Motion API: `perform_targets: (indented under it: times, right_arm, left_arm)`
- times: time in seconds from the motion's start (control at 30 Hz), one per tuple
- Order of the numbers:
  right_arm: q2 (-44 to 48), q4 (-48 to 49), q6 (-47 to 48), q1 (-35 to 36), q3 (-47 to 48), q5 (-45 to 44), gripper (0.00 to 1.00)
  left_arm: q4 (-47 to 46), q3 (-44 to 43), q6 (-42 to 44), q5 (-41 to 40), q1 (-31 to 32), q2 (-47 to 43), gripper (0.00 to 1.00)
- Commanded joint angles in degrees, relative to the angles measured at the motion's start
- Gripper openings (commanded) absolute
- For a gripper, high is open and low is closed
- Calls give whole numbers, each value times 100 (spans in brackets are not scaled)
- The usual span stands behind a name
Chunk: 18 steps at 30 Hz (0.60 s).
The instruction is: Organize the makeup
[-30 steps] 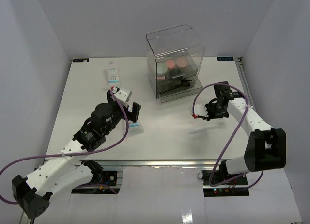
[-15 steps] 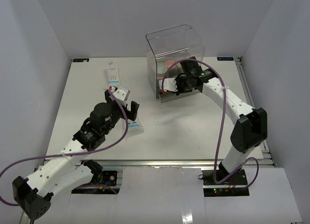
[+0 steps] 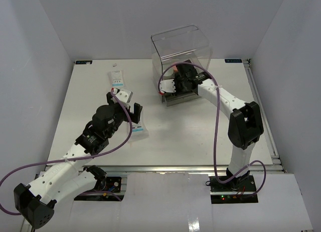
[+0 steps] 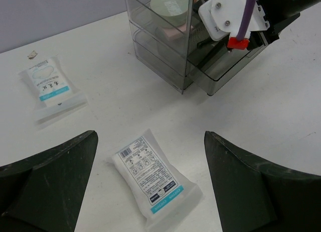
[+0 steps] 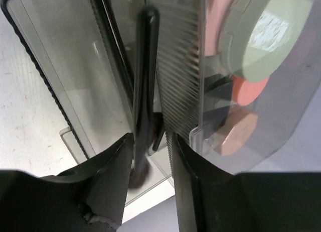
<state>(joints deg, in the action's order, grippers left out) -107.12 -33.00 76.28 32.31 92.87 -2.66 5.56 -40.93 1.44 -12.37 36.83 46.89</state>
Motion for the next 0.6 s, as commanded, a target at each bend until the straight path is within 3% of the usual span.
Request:
perform_targets:
  times: [0.0,0.23,0.4,0.57]
  right_arm:
    - [25,425,-102,-147,-155,-24,55]
    - [831,373,-616,-277,-624,991,57]
    - [1655,-330,-142,-717,-1757,3007,27]
    - [1895,-339,1211,-841,-2999,3279,19]
  left_arm:
    - [-77,6,-82,156,-44,4,98]
    - [-87,20,-91,185,-53,57,98]
    - [-146,4,-281,649,-62,22,98]
    - [-232,-1055,-1358,1584,-158,619,96]
